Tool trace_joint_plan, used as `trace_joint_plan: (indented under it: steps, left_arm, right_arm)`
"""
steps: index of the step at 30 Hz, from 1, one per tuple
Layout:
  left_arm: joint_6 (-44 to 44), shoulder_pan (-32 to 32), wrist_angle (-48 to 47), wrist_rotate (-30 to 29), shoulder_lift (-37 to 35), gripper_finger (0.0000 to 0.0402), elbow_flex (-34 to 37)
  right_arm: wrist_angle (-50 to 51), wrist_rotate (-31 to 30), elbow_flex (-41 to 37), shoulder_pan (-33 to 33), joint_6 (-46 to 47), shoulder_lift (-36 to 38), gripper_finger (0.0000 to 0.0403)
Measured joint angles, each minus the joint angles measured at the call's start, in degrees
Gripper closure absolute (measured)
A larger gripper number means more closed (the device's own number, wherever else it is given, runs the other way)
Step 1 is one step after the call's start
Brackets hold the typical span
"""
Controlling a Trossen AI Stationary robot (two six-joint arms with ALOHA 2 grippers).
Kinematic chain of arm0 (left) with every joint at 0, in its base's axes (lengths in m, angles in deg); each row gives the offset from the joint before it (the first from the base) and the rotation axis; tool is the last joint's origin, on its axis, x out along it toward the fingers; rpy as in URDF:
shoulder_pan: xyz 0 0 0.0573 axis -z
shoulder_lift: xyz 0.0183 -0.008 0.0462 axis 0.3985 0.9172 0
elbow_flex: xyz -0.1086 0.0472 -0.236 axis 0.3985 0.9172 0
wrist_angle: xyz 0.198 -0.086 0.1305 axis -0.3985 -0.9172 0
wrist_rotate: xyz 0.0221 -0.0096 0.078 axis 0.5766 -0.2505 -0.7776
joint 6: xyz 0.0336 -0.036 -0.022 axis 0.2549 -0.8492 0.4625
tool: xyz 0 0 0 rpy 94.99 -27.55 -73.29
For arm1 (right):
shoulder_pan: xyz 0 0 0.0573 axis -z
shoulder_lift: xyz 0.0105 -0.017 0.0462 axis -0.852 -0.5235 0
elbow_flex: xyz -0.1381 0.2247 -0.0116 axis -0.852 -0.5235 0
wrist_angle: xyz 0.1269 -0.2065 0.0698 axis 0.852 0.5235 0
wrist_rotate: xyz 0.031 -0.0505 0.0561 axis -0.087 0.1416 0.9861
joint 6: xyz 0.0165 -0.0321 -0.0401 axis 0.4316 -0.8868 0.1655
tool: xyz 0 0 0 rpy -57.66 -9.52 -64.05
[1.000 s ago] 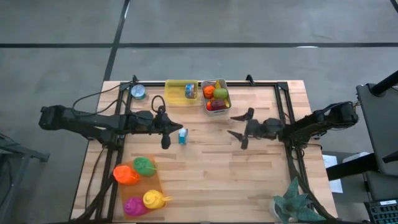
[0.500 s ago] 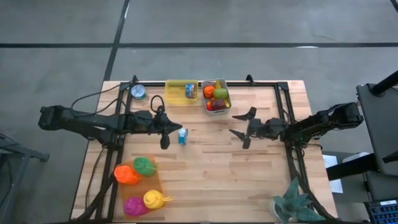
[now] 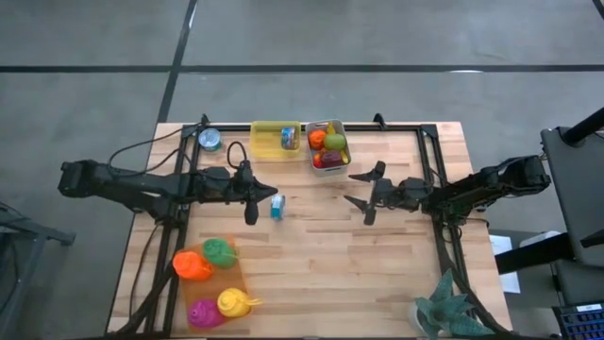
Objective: Pick & Place Food Item
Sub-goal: Put the blue tuna can into the yellow bin
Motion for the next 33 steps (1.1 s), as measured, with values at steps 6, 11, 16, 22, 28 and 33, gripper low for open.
trace_joint_plan:
  steps: [6, 11, 16, 22, 28, 33]
  left_arm:
    - [-12.30, 0.00, 0.45, -0.35, 1.53, 0.0399, 0.00]
    - [-12.66, 0.33, -1.56, -6.41, 1.55, 0.0399, -0.02]
    - [-18.21, 0.45, -0.30, -6.89, 1.98, 0.0399, -0.02]
    - [-24.71, 1.64, -0.80, -12.11, 6.41, 0.0398, -1.81]
    - [-35.91, 4.44, -14.69, -20.20, 12.90, 0.0362, -12.69]
    - [-45.00, 5.86, -39.48, -20.00, 21.76, 0.0275, -28.35]
  right_arm:
    - [1.24, 0.01, 0.03, 0.00, 0.06, -0.10, 0.0097]
    - [2.00, 0.01, 0.09, 0.00, 0.01, -0.02, 0.0097]
    - [1.98, 0.02, 0.09, 0.00, 0.01, -0.01, 0.0097]
    - [2.04, 0.03, 0.09, 0.00, 0.02, -0.03, 0.0097]
    - [2.39, 0.03, 0.09, 0.00, 0.12, -0.03, 0.0097]
    - [2.98, 0.03, 0.09, 0.00, 0.13, -0.03, 0.0097]
